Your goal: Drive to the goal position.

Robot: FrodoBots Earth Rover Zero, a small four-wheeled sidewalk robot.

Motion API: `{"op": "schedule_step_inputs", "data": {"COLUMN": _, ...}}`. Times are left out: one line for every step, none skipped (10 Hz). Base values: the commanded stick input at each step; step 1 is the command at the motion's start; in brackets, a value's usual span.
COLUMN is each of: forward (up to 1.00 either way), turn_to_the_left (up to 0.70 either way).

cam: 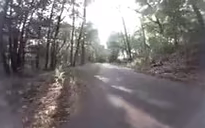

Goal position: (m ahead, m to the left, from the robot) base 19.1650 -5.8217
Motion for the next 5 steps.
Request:
{"op": "schedule_step_inputs", "data": {"forward": 0.7, "turn_to_the_left": -0.01}}
{"op": "schedule_step_inputs", "data": {"forward": 0.7, "turn_to_the_left": -0.01}}
{"op": "schedule_step_inputs", "data": {"forward": 0.7, "turn_to_the_left": -0.01}}
{"op": "schedule_step_inputs", "data": {"forward": 0.7, "turn_to_the_left": -0.01}}
{"op": "schedule_step_inputs", "data": {"forward": 0.7, "turn_to_the_left": -0.01}}
